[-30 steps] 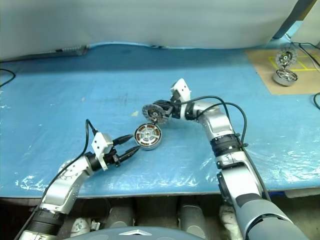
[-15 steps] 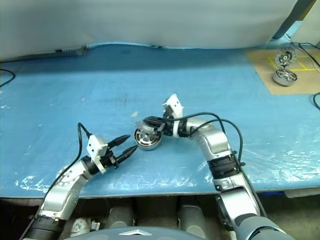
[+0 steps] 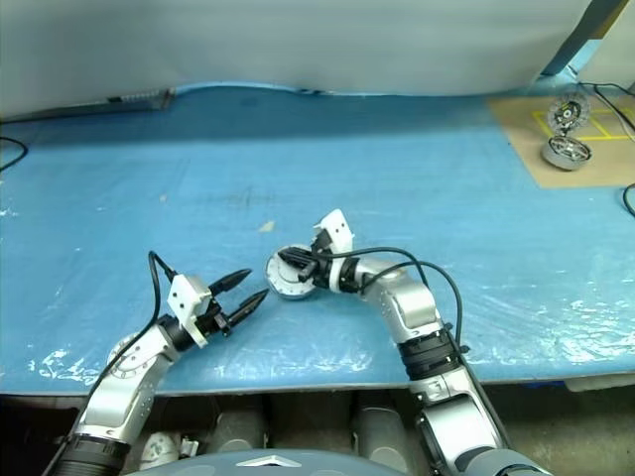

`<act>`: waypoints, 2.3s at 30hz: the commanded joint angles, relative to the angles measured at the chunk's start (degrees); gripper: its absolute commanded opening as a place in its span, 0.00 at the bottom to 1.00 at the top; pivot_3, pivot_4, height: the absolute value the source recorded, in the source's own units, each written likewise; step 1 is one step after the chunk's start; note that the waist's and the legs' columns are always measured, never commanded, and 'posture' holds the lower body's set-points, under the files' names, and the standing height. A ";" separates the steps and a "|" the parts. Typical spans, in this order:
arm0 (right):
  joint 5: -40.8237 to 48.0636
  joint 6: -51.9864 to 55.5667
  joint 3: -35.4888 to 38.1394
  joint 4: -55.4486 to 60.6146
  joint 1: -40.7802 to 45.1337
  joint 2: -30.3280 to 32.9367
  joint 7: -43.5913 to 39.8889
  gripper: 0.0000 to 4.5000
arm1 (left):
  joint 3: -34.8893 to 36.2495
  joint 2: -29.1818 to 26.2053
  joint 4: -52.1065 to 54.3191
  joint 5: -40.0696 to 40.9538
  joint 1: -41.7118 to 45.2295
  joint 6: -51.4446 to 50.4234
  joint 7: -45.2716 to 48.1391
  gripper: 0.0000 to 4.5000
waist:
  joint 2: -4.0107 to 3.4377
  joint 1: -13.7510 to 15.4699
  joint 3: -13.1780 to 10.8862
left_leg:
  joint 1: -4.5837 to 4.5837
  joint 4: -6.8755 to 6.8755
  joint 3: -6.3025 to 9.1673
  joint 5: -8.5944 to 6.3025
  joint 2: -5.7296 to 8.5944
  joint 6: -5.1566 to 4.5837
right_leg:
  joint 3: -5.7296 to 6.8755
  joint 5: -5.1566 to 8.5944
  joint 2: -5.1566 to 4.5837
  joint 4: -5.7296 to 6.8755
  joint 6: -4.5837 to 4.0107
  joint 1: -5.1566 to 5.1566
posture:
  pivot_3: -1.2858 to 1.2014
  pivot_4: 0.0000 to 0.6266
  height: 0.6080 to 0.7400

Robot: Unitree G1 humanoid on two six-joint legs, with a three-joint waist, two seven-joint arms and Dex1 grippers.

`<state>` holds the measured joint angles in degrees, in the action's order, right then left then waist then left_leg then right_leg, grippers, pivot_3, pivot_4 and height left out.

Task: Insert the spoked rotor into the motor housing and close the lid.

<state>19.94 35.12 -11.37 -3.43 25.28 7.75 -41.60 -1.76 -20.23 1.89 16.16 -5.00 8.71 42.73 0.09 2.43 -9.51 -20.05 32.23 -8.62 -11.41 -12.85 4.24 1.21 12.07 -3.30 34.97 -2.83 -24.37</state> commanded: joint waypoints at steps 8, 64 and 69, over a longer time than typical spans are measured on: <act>2.91 2.15 2.09 11.21 2.11 1.13 1.76 0.01 | 1.21 0.47 -4.65 -1.25 -0.37 7.23 -0.67 0.61 | 0.00 0.05 0.00 | 0.02 -0.04 0.01 0.00 0.00 0.00 | 0.01 0.00 0.00 -0.10 0.02 0.05 | 0.52 0.24 1.00; -14.35 -11.14 -10.21 7.08 -3.29 8.90 1.65 1.00 | 1.38 0.58 -12.22 -2.59 1.31 13.86 -1.03 0.61 | 0.02 0.09 0.01 | 0.03 -0.02 0.01 0.00 0.01 0.00 | -0.01 -0.01 0.00 -0.07 0.03 0.14 | 0.52 0.24 1.00; -15.09 -11.77 -10.60 6.16 -3.18 8.35 2.21 0.78 | 0.95 0.52 -9.77 -2.81 1.85 11.71 -1.89 0.61 | 0.02 0.09 0.01 | 0.04 -0.01 0.01 0.00 0.00 0.00 | -0.01 -0.01 0.00 -0.05 0.03 0.15 | 0.52 0.24 1.00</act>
<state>5.86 23.70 -21.50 3.23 22.50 16.30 -39.83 -1.49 -19.30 -10.38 13.03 -3.32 20.69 41.16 0.11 2.53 -9.50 -20.01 32.23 -8.61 -11.42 -12.85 4.23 1.20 12.06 -3.30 34.92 -2.80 -24.21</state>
